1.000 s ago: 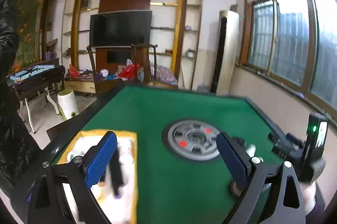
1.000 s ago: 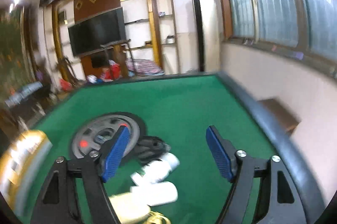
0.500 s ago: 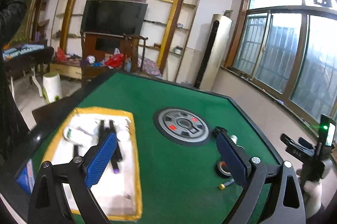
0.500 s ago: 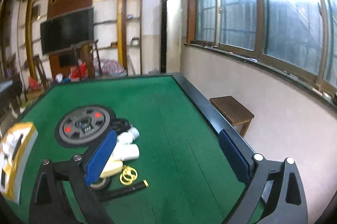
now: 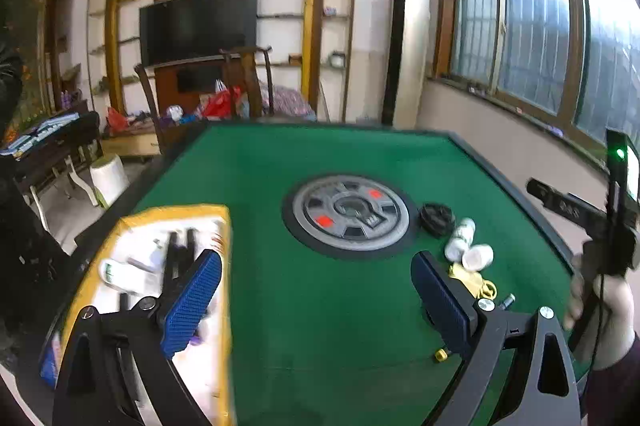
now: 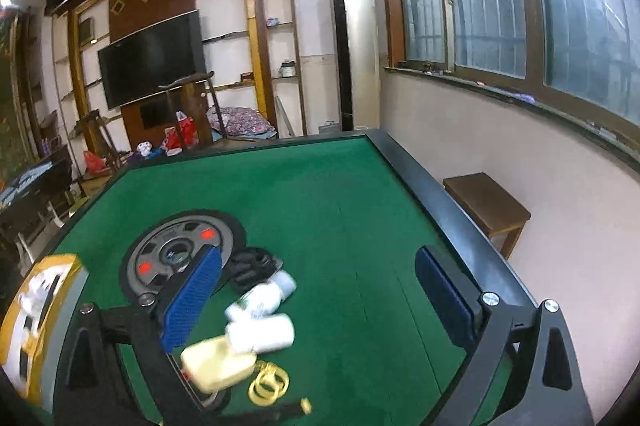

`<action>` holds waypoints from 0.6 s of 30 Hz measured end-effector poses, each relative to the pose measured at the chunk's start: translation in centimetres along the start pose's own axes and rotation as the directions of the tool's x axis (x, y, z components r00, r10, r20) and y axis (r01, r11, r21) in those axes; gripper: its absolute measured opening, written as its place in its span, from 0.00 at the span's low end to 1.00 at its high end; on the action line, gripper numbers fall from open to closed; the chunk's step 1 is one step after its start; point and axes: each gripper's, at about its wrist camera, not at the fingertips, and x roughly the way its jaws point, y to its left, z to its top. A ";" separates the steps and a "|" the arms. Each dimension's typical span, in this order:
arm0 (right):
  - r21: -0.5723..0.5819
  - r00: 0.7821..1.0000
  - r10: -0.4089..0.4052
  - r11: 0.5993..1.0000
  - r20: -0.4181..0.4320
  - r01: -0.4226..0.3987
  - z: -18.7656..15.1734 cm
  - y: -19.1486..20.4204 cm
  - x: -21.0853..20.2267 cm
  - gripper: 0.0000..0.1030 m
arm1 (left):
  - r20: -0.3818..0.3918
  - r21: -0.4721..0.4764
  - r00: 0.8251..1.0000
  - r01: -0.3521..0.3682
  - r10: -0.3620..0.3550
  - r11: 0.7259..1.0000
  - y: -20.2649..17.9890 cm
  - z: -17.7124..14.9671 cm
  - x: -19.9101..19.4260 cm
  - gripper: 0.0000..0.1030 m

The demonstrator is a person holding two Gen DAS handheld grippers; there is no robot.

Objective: Organize rigid objects
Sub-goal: 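Move the left tool toward the cream box with the gold keyring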

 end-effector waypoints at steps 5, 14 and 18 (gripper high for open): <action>0.115 0.994 0.065 0.992 -0.084 -0.055 -1.4 -2.6 3.9 0.94 | -0.118 0.055 0.992 0.047 -0.040 0.997 -2.6 -0.7 3.4 0.95; 0.105 0.982 0.159 0.983 -0.101 -0.148 -2.3 -2.3 4.0 0.94 | -0.262 0.244 0.963 0.135 -0.069 0.960 -7.4 -1.9 7.8 0.95; 0.030 0.976 0.183 0.983 -0.121 -0.181 -2.8 -0.3 3.8 0.94 | -0.330 0.383 0.944 0.160 -0.027 0.910 -9.0 -3.6 8.2 0.95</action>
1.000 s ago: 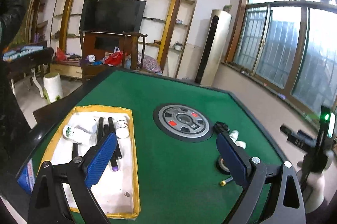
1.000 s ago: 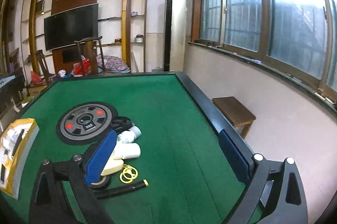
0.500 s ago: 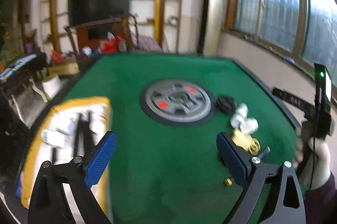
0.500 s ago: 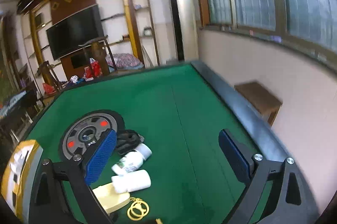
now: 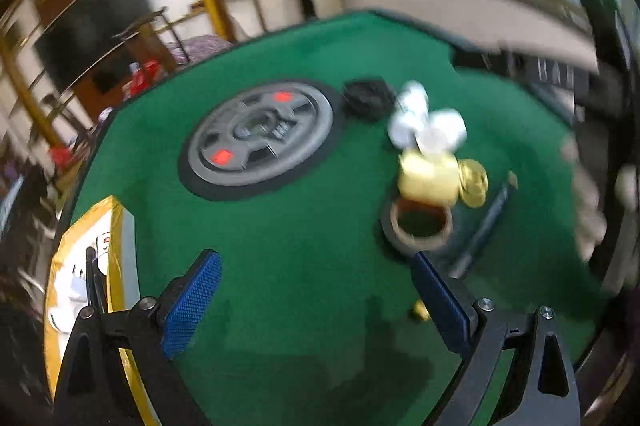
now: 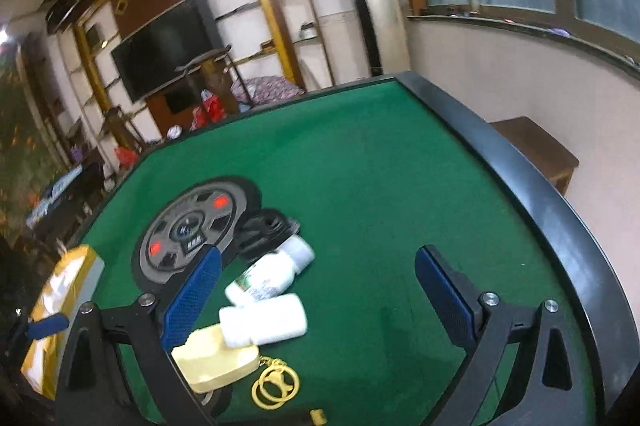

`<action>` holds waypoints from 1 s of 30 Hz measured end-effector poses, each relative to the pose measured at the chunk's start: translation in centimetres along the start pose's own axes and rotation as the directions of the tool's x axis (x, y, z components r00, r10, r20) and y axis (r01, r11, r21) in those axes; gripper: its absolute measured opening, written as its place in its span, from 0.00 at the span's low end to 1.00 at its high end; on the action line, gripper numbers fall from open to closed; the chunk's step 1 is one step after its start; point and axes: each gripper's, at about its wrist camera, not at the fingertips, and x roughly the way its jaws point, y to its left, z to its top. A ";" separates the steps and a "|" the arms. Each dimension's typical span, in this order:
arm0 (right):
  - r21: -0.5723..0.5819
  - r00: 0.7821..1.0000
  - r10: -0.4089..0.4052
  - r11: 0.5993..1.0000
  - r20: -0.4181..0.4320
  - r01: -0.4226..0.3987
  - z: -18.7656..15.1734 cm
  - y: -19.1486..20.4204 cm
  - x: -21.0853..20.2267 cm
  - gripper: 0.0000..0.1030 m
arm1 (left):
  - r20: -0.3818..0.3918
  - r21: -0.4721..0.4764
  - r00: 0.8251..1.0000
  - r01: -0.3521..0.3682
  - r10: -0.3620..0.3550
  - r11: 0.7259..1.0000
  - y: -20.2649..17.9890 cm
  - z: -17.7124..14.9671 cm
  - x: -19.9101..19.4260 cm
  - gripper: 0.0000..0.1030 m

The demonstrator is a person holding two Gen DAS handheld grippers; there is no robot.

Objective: Organize rigid objects
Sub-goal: 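Move the left tool toward the cream box with the gold keyring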

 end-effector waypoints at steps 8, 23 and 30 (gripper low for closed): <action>-0.207 0.660 0.751 0.650 0.026 -0.731 -0.1 10.8 -16.0 0.95 | -0.065 -0.043 0.998 0.023 -0.026 0.999 2.8 -0.4 0.8 0.95; -0.222 0.847 0.532 0.826 0.002 -0.518 2.0 9.2 -14.5 0.87 | 0.154 -0.301 0.983 0.147 -0.104 0.942 7.1 -1.7 -2.1 0.94; -0.028 0.994 0.057 0.998 0.094 -0.055 1.6 0.6 -4.2 0.87 | 0.129 -0.246 0.973 0.217 -0.190 0.945 2.6 0.2 0.9 0.85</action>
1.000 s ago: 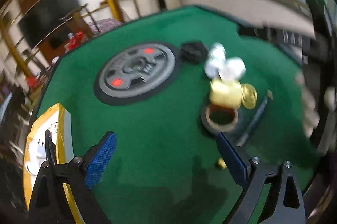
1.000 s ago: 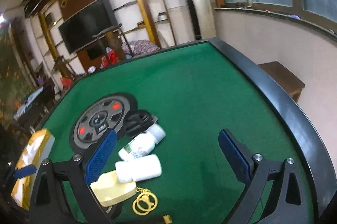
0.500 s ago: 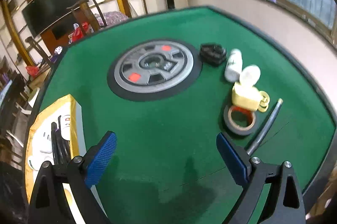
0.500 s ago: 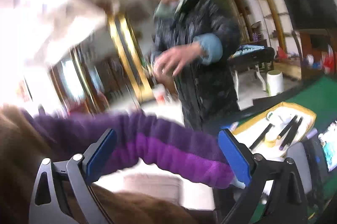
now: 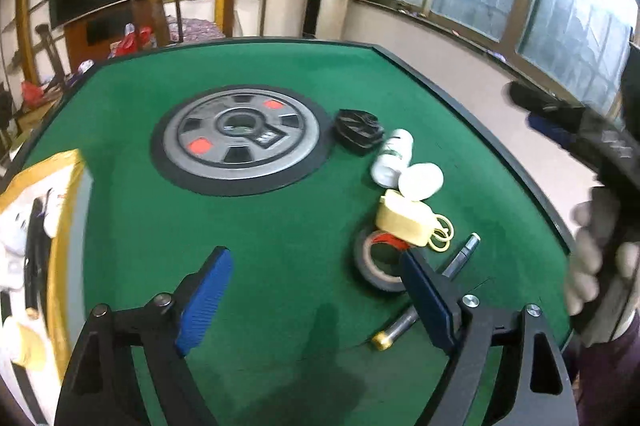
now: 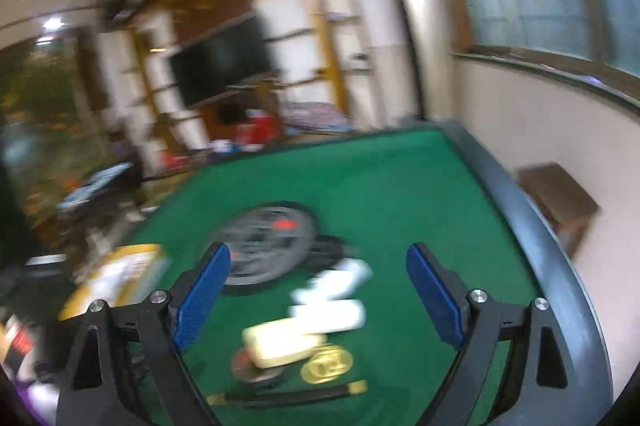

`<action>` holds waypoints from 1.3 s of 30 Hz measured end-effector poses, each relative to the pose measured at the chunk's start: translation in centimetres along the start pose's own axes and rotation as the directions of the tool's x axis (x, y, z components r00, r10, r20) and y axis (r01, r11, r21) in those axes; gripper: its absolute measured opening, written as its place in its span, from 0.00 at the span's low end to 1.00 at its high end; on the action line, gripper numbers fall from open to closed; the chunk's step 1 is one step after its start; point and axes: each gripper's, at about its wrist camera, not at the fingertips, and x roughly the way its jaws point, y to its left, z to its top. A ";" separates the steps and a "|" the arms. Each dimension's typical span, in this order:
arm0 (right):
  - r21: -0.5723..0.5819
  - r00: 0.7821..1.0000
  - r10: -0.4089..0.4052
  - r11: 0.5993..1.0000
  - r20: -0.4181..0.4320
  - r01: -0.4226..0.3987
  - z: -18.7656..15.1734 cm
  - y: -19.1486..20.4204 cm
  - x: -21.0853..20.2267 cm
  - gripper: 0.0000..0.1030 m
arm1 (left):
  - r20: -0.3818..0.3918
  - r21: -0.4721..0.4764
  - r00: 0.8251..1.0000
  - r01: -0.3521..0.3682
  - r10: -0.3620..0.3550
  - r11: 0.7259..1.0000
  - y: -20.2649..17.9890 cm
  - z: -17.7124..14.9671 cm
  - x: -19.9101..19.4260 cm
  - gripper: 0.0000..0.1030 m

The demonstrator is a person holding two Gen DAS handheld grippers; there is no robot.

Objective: Organize rigid objects
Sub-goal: 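Move the left tool toward the cream box with the gold keyring, then grasp the cream box with the left gripper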

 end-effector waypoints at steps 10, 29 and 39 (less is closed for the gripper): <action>-0.048 0.996 -0.083 0.996 -0.037 0.081 -2.4 -0.1 2.7 0.87 | 0.029 0.124 1.000 0.001 -0.004 0.992 -5.1 2.8 3.0 0.93; -0.069 0.990 -0.129 0.990 -0.062 0.124 -2.9 -1.4 2.9 0.87 | 0.039 0.205 0.999 -0.031 0.023 0.978 -6.5 2.2 -0.2 0.49; -0.128 0.983 -0.128 0.986 -0.135 0.110 -3.6 0.0 3.5 0.87 | 0.201 -0.013 0.977 -0.067 0.068 0.998 4.0 -1.1 -11.7 0.48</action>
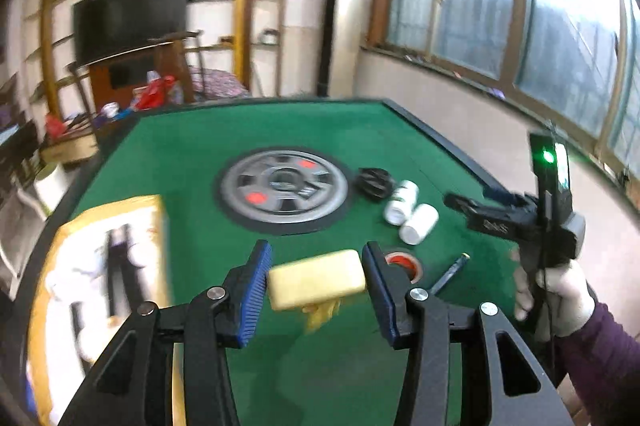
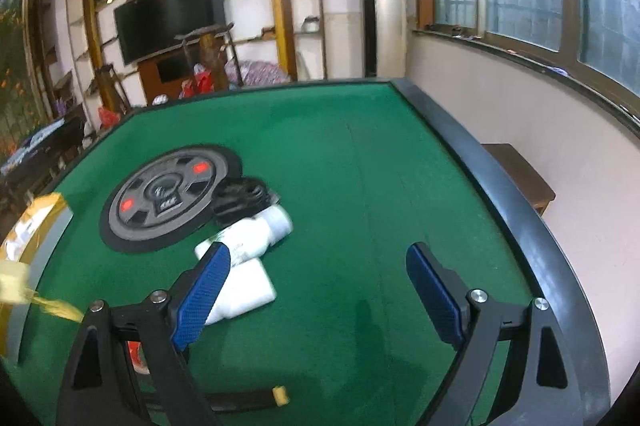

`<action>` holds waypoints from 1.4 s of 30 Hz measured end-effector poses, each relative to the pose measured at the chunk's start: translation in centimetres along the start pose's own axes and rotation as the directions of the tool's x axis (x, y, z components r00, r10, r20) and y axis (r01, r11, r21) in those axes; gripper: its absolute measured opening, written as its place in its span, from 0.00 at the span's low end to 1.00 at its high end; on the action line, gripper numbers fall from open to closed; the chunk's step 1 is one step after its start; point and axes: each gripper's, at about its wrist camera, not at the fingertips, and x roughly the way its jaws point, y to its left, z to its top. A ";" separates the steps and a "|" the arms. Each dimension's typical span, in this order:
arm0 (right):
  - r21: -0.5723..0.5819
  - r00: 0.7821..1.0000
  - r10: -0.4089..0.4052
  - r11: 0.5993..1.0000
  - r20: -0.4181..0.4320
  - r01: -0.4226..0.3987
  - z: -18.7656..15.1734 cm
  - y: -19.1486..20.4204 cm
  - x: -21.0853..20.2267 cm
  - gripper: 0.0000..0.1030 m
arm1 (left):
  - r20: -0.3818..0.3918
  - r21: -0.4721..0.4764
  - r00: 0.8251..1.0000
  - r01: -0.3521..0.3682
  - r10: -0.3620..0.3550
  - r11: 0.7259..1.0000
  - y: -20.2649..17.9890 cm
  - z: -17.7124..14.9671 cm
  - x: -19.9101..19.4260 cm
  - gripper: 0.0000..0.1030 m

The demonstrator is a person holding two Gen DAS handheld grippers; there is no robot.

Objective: Organize rigid objects
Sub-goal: 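Grasp the cream box with the left gripper, then lift the cream box with the left gripper while the right grasps the black tape roll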

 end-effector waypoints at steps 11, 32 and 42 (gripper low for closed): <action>-0.281 0.973 0.119 0.944 -0.198 -0.173 -1.8 11.2 -0.9 0.87 | 0.070 -0.203 0.995 -0.053 0.069 0.978 9.5 -4.5 -5.7 0.48; -0.231 0.889 0.311 0.888 -0.336 -0.398 -3.0 14.2 0.6 0.14 | 0.113 -0.318 0.976 -0.140 0.184 0.938 17.0 -5.9 -11.1 0.48; -0.261 0.773 0.561 0.731 -0.295 -0.630 0.6 23.5 -5.1 0.14 | -0.103 -0.253 0.961 -0.275 0.256 0.928 19.8 -6.8 -5.2 0.48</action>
